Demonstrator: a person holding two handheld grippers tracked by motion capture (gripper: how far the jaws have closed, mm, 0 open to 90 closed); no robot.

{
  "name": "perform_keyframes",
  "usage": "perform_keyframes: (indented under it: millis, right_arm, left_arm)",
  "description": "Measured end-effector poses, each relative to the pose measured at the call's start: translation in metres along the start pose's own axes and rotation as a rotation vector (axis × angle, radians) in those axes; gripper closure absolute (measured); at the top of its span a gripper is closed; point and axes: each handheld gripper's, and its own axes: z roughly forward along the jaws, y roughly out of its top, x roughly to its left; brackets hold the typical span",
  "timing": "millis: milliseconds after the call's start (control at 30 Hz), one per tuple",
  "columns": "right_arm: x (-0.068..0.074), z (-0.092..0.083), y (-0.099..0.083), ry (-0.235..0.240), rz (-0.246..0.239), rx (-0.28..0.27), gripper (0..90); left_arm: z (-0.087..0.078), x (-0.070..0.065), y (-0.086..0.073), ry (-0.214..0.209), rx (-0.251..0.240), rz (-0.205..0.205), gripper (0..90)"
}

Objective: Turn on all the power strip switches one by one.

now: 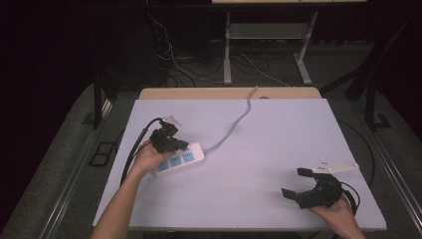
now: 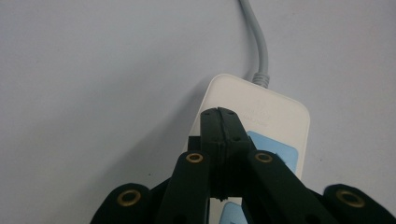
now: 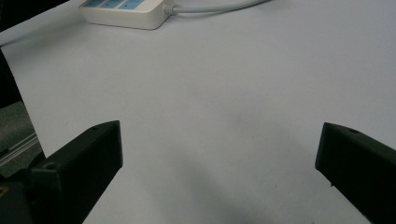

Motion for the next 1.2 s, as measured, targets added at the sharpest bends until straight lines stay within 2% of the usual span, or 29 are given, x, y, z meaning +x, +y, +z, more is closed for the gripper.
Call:
perform_keyframes:
  millis: [267,400,500,700,867,900,1000,1200]
  right_arm:
    - [0.001,0.0,0.0,0.001,-0.007,0.001,0.7]
    - [0.003,0.001,0.001,0.004,-0.015,0.004,0.7]
    - [0.003,0.001,0.001,0.004,-0.014,0.002,0.7]
    - [0.002,-0.001,0.001,0.003,-0.012,-0.004,0.7]
    - [0.002,0.0,0.001,0.002,-0.007,-0.003,0.7]
    - [0.002,0.0,0.001,0.002,-0.006,-0.004,0.7]
    - [0.001,0.0,0.0,0.002,0.0,-0.005,0.7]
    - [0.001,0.0,0.0,0.002,-0.003,-0.003,0.7]
  left_arm:
    - [0.003,0.0,-0.004,-0.011,-0.02,-0.014,90.0]
    - [0.005,-0.004,-0.002,0.016,-0.008,0.012,90.0]
    - [0.005,0.001,0.0,-0.01,0.008,-0.022,90.0]
    - [0.005,0.001,-0.003,-0.009,-0.012,-0.035,90.0]
    - [0.005,-0.001,-0.001,0.005,-0.004,-0.023,89.8]
    - [0.004,-0.001,-0.001,0.003,-0.017,-0.029,89.7]
    - [0.001,-0.001,-0.002,0.026,-0.004,-0.021,89.6]
    - [-0.018,-0.003,-0.001,0.038,-0.051,-0.016,89.5]
